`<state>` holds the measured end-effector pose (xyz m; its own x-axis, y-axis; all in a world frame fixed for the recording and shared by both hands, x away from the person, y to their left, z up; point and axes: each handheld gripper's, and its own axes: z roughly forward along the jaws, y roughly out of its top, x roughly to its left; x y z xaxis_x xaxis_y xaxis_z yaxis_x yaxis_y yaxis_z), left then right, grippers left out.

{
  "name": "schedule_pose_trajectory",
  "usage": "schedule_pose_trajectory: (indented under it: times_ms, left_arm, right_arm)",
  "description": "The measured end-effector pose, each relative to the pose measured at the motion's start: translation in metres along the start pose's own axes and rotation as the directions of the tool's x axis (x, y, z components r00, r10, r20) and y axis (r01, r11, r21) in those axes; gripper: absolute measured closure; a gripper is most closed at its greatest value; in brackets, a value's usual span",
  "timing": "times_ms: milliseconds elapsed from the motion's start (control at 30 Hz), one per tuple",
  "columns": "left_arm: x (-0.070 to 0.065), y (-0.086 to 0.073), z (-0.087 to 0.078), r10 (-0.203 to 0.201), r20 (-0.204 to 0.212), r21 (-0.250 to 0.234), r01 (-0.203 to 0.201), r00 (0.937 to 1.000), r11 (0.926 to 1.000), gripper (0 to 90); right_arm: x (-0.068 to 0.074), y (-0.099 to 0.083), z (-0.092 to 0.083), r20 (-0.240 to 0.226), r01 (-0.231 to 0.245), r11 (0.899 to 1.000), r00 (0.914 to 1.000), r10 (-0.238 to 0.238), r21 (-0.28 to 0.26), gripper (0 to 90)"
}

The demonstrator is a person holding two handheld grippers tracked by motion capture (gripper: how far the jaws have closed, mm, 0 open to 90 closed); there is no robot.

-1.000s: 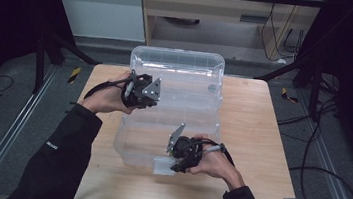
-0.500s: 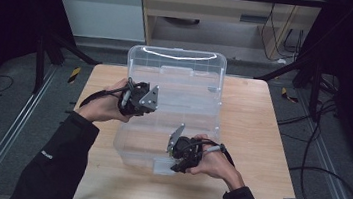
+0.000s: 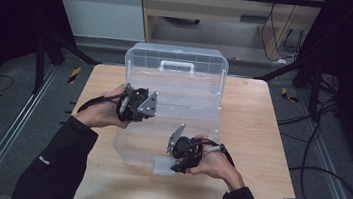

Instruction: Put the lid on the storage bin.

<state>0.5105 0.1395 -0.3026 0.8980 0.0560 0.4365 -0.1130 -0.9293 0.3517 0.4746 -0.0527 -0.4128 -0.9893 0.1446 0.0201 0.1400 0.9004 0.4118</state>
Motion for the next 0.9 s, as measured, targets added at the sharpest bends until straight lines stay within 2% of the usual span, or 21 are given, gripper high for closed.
schedule_pose_trajectory:
  times_ms: [67,100,900]
  left_arm:
    - [-0.004,-0.001,0.000,-0.043,0.007,0.001,0.043,0.9991,0.9991,87.6]
    - [-0.001,-0.001,-0.001,-0.004,0.005,0.003,0.004,1.0000,1.0000,87.5]
    - [-0.013,-0.003,-0.001,-0.016,0.019,0.010,0.015,0.9997,0.9998,86.7]
  right_arm:
    - [0.000,0.000,0.000,-0.004,0.000,1.000,1.0000,0.000,-0.002,63.5]
    - [0.000,0.000,0.000,-0.003,0.000,1.000,1.0000,0.000,-0.002,63.4]
    - [0.001,-0.002,-0.001,0.014,-0.011,1.000,0.9998,0.011,-0.018,62.1]
